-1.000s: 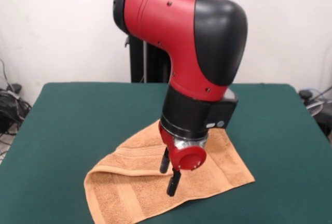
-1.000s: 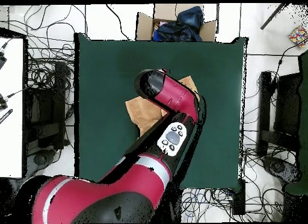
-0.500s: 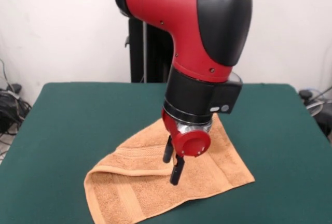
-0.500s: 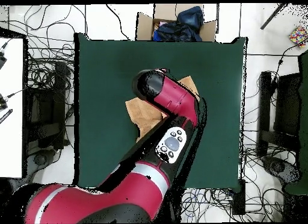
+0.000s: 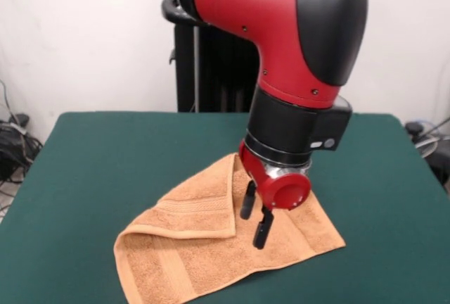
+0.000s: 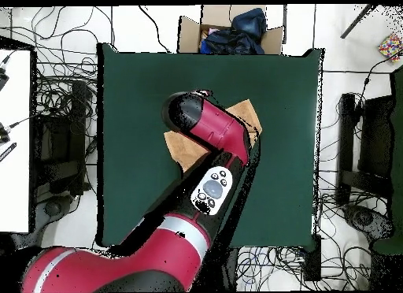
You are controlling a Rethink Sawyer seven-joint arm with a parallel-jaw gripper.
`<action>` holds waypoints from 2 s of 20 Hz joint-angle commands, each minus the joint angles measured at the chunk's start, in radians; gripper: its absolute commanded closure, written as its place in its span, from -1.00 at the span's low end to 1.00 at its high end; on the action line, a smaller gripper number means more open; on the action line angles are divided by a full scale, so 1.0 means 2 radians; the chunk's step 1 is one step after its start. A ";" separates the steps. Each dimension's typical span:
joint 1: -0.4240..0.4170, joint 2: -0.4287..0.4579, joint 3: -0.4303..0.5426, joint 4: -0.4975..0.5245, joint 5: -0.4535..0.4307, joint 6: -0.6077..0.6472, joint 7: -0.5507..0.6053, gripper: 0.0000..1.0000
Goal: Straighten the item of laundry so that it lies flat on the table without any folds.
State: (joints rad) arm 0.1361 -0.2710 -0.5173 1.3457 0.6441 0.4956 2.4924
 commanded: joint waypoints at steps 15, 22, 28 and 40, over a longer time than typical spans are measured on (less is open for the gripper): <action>0.010 -0.032 0.084 0.157 0.017 -0.010 0.093 -1.00; 0.008 -0.030 0.082 0.163 0.011 -0.014 0.088 -1.00; 0.001 -0.007 0.079 0.145 0.012 -0.026 0.091 -1.00; -0.003 0.034 0.054 0.089 0.016 -0.008 0.112 -1.00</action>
State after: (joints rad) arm 0.1444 -0.2799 -0.4989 1.5710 0.6466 0.4946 2.4924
